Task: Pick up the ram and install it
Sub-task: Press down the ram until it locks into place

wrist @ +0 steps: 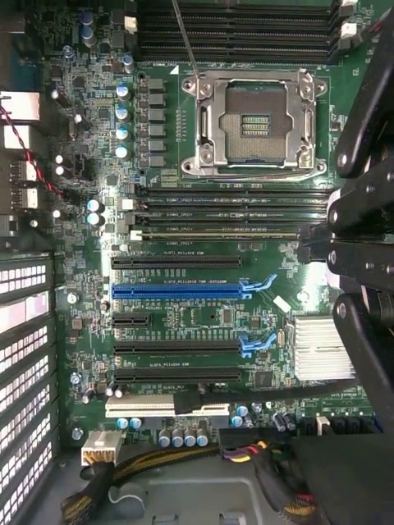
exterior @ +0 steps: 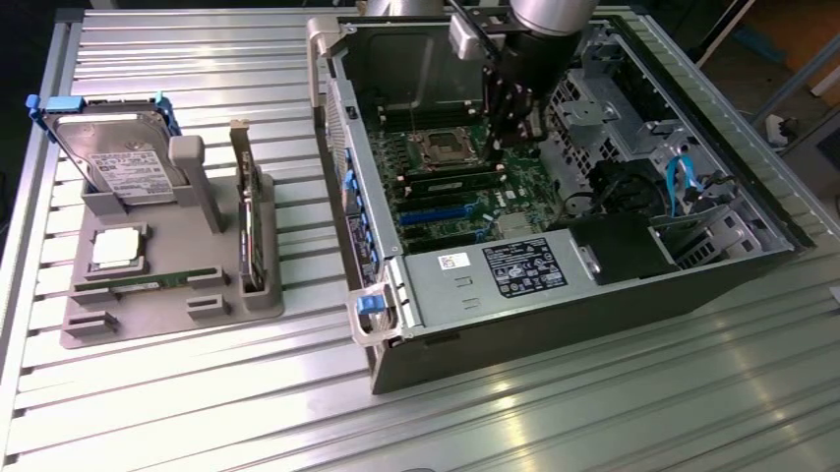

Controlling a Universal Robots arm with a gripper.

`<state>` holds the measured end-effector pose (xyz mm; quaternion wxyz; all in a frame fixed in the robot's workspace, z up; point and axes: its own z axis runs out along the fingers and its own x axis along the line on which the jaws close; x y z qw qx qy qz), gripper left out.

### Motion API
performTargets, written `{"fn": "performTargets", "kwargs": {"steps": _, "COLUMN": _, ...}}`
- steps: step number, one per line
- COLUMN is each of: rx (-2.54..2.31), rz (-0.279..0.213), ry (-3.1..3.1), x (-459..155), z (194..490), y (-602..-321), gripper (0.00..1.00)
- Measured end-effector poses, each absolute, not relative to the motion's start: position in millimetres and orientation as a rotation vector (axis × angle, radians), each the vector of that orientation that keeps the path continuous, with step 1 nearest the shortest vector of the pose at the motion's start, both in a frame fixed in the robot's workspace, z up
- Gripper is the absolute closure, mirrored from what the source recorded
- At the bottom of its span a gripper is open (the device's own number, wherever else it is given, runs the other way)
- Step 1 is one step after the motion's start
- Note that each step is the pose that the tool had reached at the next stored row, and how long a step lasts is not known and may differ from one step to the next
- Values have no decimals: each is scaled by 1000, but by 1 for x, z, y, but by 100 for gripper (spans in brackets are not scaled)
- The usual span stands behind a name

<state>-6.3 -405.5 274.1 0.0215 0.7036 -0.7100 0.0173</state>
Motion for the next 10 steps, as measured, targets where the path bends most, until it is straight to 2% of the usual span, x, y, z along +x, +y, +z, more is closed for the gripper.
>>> {"fn": "performTargets", "kwargs": {"steps": 10, "rx": 2180, "rz": 55, "ry": -2200, "x": -6, "z": 297, "y": -405, "gripper": 89}}
